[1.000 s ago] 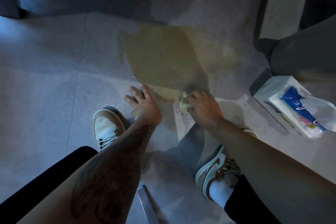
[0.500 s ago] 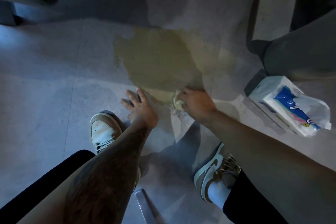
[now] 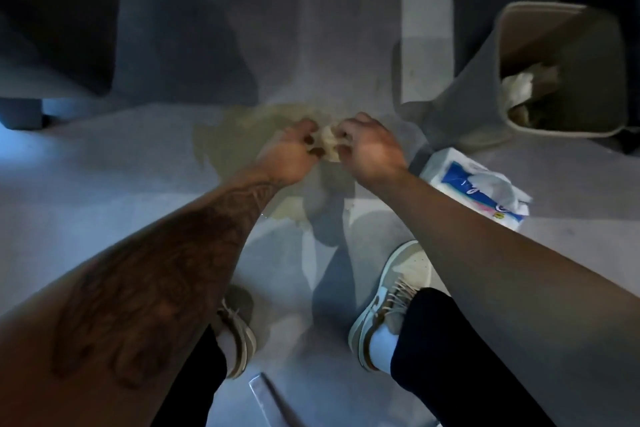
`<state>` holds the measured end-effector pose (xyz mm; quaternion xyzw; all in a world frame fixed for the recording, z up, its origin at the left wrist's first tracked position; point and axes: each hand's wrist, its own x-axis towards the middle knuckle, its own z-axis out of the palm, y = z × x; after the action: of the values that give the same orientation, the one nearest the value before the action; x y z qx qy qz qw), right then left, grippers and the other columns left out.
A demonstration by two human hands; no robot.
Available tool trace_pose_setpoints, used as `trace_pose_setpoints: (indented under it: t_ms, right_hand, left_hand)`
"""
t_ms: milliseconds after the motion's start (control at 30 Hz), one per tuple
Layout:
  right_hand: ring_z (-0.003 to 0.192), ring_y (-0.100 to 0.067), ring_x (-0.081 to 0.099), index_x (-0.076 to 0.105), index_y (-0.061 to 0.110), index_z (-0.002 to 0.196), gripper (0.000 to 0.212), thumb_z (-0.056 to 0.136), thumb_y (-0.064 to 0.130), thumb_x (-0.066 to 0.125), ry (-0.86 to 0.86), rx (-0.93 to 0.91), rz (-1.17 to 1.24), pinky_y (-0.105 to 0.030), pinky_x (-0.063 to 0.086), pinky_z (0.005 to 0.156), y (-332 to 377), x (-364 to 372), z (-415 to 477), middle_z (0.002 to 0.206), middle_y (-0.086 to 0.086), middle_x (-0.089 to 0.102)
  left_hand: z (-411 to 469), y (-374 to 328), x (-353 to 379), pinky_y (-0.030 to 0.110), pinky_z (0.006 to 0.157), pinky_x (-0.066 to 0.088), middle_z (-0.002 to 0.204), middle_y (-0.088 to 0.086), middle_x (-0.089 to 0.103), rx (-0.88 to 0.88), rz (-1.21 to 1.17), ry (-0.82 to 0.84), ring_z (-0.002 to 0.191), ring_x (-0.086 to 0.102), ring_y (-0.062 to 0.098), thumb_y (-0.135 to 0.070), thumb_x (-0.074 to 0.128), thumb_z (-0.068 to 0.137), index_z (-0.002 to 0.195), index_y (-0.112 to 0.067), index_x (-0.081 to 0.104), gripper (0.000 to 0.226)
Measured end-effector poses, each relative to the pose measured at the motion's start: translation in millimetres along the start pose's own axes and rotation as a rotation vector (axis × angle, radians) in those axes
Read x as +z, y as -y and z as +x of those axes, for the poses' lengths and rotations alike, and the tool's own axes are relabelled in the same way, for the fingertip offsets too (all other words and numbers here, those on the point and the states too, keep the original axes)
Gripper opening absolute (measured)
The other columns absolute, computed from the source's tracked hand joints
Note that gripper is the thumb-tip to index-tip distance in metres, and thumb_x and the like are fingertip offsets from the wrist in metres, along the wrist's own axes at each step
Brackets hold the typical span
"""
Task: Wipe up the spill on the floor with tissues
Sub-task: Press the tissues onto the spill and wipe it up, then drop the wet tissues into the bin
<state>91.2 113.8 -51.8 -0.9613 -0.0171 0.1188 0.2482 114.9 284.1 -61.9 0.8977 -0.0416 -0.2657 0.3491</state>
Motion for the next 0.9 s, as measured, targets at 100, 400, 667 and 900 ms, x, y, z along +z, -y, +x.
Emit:
trace_pose_setpoints:
  t_ms: [100,400,667,900]
  right_hand:
    - [0.105,-0.028,0.059,0.067,0.017,0.111,0.029,0.082,0.017,0.064,-0.108,0.007,0.014,-0.029,0.043,0.081,-2.9,-38.3,-2.2,0.115,-0.008,0.060]
    - [0.097,-0.029,0.061,0.070,0.014,0.102,0.025,0.079,0.020,0.063,-0.411,0.117,0.012,-0.036,0.050,0.083,-71.9,-160.3,-29.0,0.107,-0.011,0.063]
    - [0.106,-0.031,0.058,0.066,0.018,0.116,0.031,0.087,0.030,0.065,-0.410,0.384,-0.073,-0.037,0.048,0.088,-144.6,-188.7,-46.1,0.125,-0.008,0.055]
    - [0.086,-0.027,0.061,0.073,0.028,0.098,0.044,0.092,0.061,0.044,-0.136,0.283,-0.028,-0.033,0.042,0.074,-146.8,-151.0,-59.6,0.093,-0.002,0.071]
  left_hand:
    - [10.0,-50.6,-3.5,0.032,0.075,0.046,0.103,0.010,0.066,0.131,-0.007,-0.043,0.089,0.062,0.026,-0.011,0.067,0.083,0.116,-0.009,0.060,0.034]
    - [37.7,-209.0,28.6,0.025,0.079,0.047,0.106,0.012,0.070,0.276,-0.146,-0.088,0.092,0.065,0.025,-0.005,0.066,0.083,0.114,-0.008,0.066,0.032]
    - [48.4,-277.2,60.0,0.025,0.092,0.037,0.142,0.006,0.052,0.152,-0.059,0.027,0.125,0.053,0.025,-0.028,0.061,0.093,0.143,-0.019,0.044,0.053]
    - [74.1,-260.1,78.4,0.047,0.078,0.061,0.098,0.012,0.072,-0.140,-0.315,0.066,0.085,0.073,0.031,-0.026,0.070,0.086,0.100,-0.002,0.065,0.028]
